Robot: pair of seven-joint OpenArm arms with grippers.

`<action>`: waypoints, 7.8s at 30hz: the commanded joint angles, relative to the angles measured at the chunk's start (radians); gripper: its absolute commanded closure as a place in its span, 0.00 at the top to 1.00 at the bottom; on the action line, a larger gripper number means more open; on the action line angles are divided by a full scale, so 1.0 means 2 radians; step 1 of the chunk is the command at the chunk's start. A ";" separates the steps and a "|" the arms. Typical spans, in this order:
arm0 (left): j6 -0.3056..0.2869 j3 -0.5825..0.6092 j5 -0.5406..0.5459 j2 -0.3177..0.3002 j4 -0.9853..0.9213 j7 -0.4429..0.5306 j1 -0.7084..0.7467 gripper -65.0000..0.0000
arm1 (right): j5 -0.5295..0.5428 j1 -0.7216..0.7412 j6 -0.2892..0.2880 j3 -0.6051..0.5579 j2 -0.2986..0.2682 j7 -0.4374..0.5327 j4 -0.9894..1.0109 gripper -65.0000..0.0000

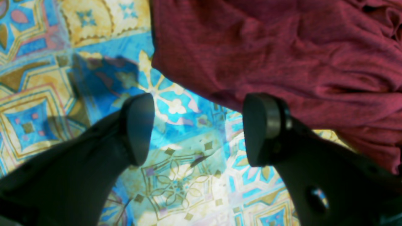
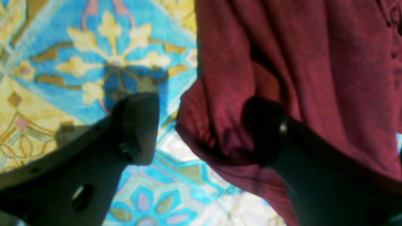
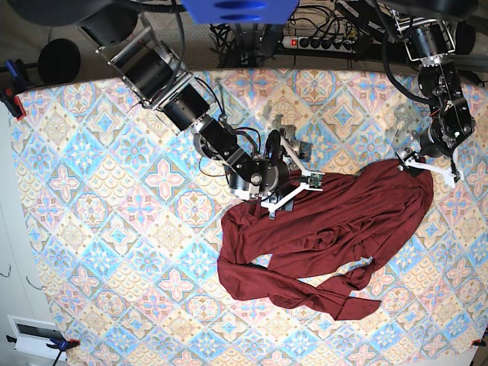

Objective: Layout the t-shirt on the table in an organized manner, then fold the t-shirt properly
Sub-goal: 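Grasp the shirt with both grippers and spread it apart, then grasp a shirt corner with the left gripper and pull it outward, then release the shirt and move the left gripper back over the shirt, then grasp the shirt edge with the right gripper and pull it outward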

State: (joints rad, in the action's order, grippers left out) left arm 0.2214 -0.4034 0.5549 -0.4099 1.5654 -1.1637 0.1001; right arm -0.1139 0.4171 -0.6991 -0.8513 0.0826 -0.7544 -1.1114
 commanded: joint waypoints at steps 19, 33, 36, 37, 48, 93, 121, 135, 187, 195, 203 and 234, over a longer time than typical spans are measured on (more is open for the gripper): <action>-0.001 -0.002 0.003 -0.008 0.008 0.006 -0.007 0.66 | -0.010 0.007 0.000 0.187 -0.135 -0.032 -0.131 0.00; -0.001 0.082 0.008 -0.010 0.023 0.006 -0.009 0.66 | -0.010 0.013 0.000 0.345 -0.233 -0.030 -0.093 0.00; -0.001 0.109 0.008 -0.009 0.046 0.006 -0.011 0.66 | -0.010 0.015 0.000 0.374 -0.240 -0.030 -0.085 0.00; -0.001 0.118 0.008 -0.008 0.055 0.007 -0.012 0.66 | -0.010 0.014 0.000 0.381 -0.240 -0.030 -0.088 0.00; -0.001 0.129 0.007 0.035 -0.041 0.024 -0.163 0.67 | -0.010 -0.029 0.000 0.388 -0.241 -0.032 -0.149 0.00; -0.001 0.162 0.120 0.021 0.227 0.029 0.147 0.00 | -0.048 -0.024 0.000 0.392 -0.240 -0.031 -0.088 0.00; -0.019 0.160 0.211 -0.032 0.226 -0.061 0.178 0.15 | -0.246 -0.035 0.000 0.497 -0.240 -0.033 -0.065 0.14; -0.060 0.123 0.256 -0.082 0.224 -0.081 0.161 0.75 | -0.246 -0.052 0.000 0.497 -0.237 -0.033 -0.097 0.16; -0.073 0.348 0.056 -0.042 -0.234 0.103 -0.284 0.00 | -0.243 -0.250 0.000 0.431 -0.164 -0.034 -0.370 0.16; -0.073 0.256 0.054 -0.077 -0.347 0.145 -0.341 0.00 | -0.243 -0.317 0.000 0.368 -0.154 -0.034 -0.415 0.16; -0.072 0.253 0.054 -0.110 -0.366 0.203 -0.360 0.00 | -0.243 -0.360 0.000 0.303 -0.154 -0.034 -0.422 0.16; -0.074 0.253 0.116 -0.070 -0.223 0.080 -0.243 0.18 | 0.041 -0.224 0.000 0.490 -0.113 -0.196 -0.396 0.42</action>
State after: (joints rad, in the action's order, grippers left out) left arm 0.0776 0.1089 0.7792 -0.5365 1.1034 -1.0142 -0.3603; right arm -0.0429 -0.0471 -0.7025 0.1291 -0.1402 -1.1637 -1.8896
